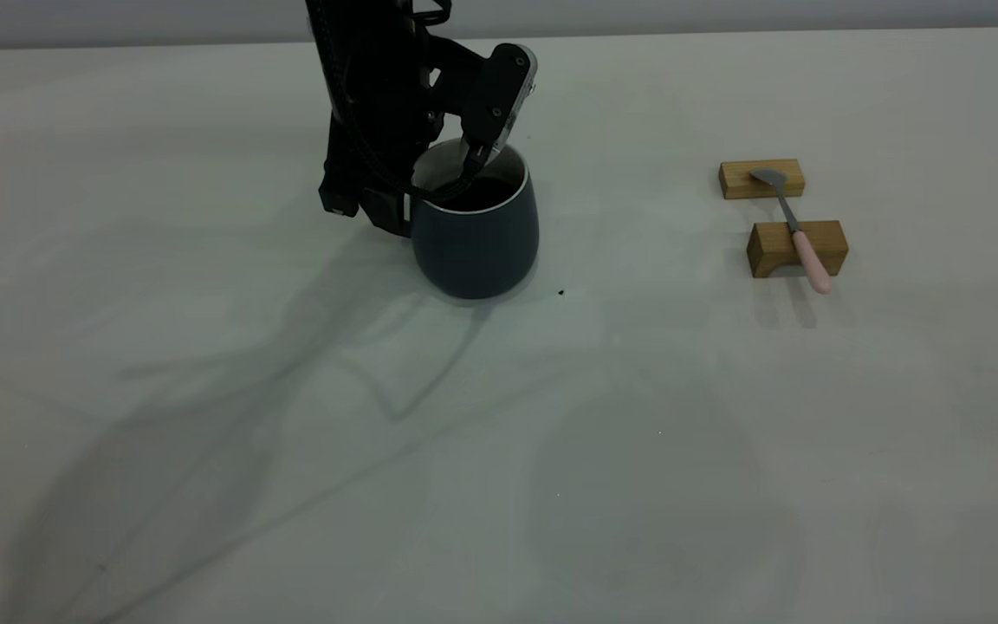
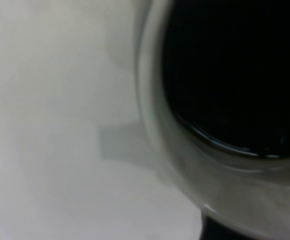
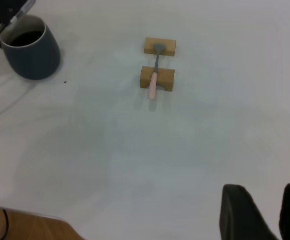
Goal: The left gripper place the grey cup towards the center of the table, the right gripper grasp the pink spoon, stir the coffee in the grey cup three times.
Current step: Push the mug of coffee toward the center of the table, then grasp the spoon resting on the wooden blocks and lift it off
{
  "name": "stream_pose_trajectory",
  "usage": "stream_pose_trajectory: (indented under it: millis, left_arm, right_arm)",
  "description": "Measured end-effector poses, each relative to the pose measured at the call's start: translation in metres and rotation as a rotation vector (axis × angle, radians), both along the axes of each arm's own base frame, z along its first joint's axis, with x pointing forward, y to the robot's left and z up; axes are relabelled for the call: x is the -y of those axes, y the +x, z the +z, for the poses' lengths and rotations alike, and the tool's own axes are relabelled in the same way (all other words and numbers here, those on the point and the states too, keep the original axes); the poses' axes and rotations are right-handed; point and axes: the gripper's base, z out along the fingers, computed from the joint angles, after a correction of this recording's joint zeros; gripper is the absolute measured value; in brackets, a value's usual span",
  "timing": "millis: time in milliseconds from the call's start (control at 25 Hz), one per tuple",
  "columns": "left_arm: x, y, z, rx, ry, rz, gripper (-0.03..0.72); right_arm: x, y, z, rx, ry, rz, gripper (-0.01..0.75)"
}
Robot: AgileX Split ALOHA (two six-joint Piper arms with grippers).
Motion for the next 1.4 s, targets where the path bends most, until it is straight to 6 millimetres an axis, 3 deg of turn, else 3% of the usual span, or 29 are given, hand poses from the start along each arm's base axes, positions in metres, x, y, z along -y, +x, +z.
stream_pose_trajectory:
  millis: [120, 320, 480, 680, 1000, 1200, 1320, 1400]
  left_arm:
    - [-0.003, -0.002, 0.02, -0.009, 0.034, 0.007, 0.466]
    - [-0.011, -0.009, 0.095, 0.013, 0.056, 0.09, 0.469]
    - [-0.02, -0.021, 0.15, 0.057, 0.027, 0.321, 0.469]
    - [-0.041, -0.038, 0.205, 0.154, 0.074, 0.646, 0.469]
    - [-0.074, -0.058, 0.284, 0.377, -0.145, 1.1, 0.469]
    - [-0.099, -0.091, 0.324, 0.445, -0.278, 1.283, 0.469]
    - [-0.111, -0.12, 0.34, 0.453, -0.343, 1.351, 0.469]
    - [-0.118, -0.144, 0.339, 0.419, -0.36, 1.381, 0.469]
  right_arm:
    - [0.0, 0.0, 0.0, 0.0, 0.0, 0.0, 0.237]
    - [0.0, 0.0, 0.0, 0.0, 0.0, 0.0, 0.237]
    - [0.0, 0.0, 0.0, 0.0, -0.001, 0.0, 0.238]
    - [0.0, 0.0, 0.0, 0.0, -0.001, 0.0, 0.238]
    - [0.0, 0.0, 0.0, 0.0, 0.002, 0.001, 0.238]
    - [0.0, 0.0, 0.0, 0.0, 0.002, 0.001, 0.238]
    - [0.0, 0.0, 0.0, 0.0, 0.002, 0.001, 0.238]
    - [0.0, 0.0, 0.0, 0.0, 0.002, 0.001, 0.238]
